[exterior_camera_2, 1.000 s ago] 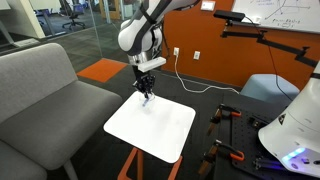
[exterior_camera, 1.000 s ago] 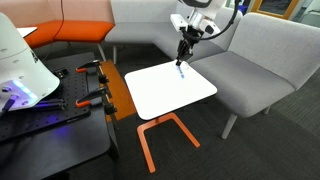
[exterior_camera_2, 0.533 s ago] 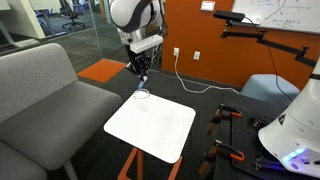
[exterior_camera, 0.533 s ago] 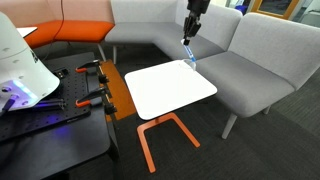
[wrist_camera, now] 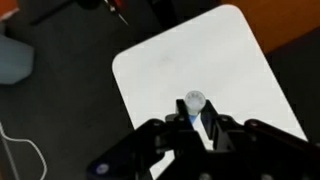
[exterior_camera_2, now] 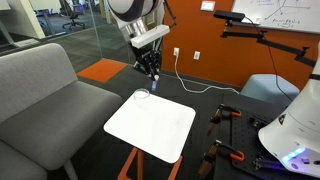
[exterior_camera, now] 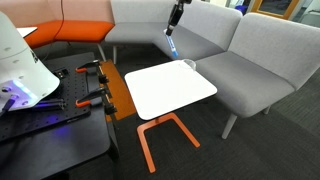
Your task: Remove the marker from the cup and place it on the table
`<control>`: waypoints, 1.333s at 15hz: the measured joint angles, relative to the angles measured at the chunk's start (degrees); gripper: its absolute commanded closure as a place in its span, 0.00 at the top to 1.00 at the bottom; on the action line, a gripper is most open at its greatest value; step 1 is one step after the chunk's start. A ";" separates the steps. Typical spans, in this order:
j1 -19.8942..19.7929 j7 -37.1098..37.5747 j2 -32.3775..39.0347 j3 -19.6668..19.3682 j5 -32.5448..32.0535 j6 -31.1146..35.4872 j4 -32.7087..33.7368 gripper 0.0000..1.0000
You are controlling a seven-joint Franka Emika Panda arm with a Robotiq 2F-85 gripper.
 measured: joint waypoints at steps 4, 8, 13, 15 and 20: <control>1.56 8.27 -0.01 0.06 0.27 -4.78 -3.48 0.05; 3.39 14.98 2.43 0.43 1.96 12.34 -10.70 0.05; 7.04 30.06 8.11 -0.46 2.16 28.99 -16.76 0.05; 9.29 37.24 9.62 -1.74 1.90 29.10 -17.15 0.05; 13.55 53.05 12.37 -6.95 -1.34 32.09 -15.47 0.05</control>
